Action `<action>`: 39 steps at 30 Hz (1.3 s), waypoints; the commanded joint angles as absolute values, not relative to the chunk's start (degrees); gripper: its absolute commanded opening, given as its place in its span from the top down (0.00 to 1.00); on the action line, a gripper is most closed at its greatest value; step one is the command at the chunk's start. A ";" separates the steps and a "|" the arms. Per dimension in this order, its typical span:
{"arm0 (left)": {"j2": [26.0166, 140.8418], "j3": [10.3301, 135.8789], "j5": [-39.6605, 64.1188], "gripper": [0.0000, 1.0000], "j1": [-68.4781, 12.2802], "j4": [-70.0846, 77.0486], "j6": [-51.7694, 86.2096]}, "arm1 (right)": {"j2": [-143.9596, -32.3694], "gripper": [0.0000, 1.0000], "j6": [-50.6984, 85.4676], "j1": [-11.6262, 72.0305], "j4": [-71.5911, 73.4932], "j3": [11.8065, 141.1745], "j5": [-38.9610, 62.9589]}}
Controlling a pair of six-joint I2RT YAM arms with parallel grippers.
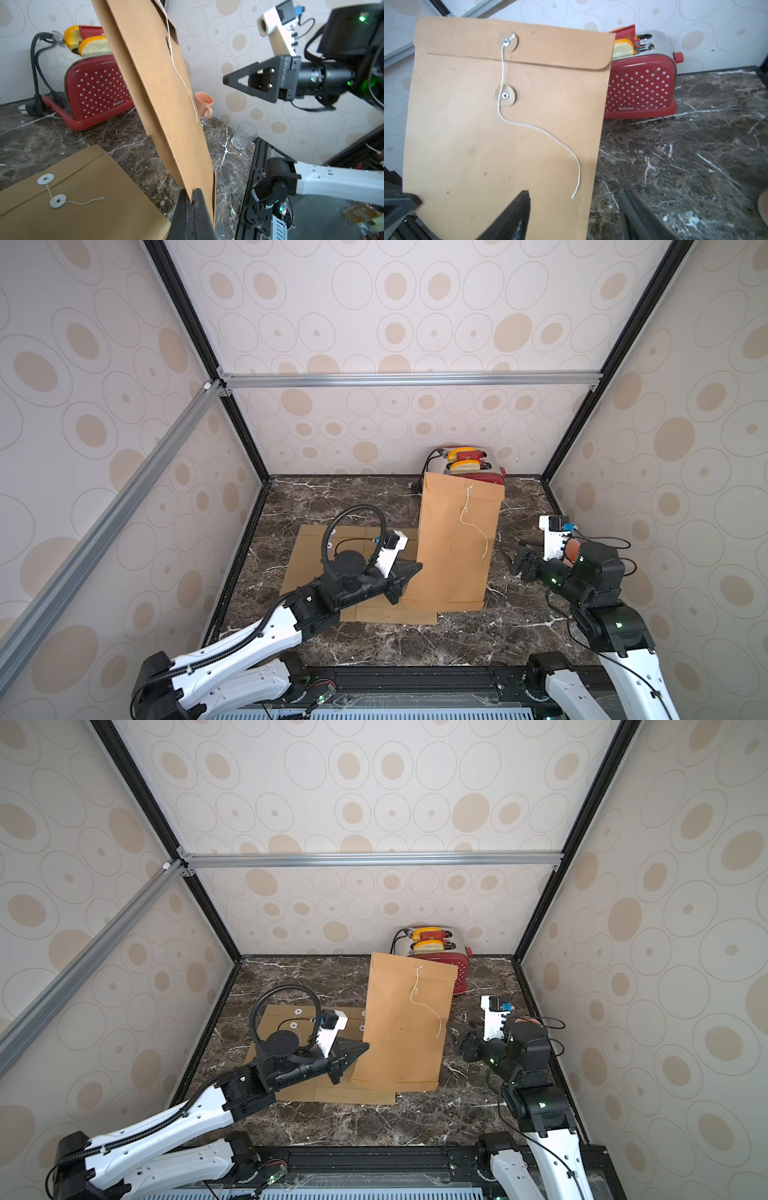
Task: Close the mouth of the file bag
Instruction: Pick up the file bag from the center of the board.
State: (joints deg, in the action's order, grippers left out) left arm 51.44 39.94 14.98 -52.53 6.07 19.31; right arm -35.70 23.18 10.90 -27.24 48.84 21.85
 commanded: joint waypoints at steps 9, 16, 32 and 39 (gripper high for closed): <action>34.95 33.19 28.81 1.00 -47.02 9.83 17.89 | -42.57 0.32 25.66 8.32 -13.62 55.46 46.30; 34.48 32.80 31.27 1.00 -47.03 12.30 19.68 | -44.25 0.39 34.26 6.82 -2.02 53.86 54.97; 35.44 33.14 29.14 1.00 -46.94 10.46 20.13 | -41.57 1.00 37.19 5.50 -1.99 51.75 55.11; 35.80 33.76 24.62 0.64 -46.76 8.09 20.19 | -41.98 1.00 36.54 5.47 -3.25 53.08 54.75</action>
State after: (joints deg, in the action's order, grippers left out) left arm 36.05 32.49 26.83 -47.22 7.84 19.79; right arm -42.13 37.06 5.69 -2.70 51.83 54.74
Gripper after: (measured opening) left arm 0.260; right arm 0.050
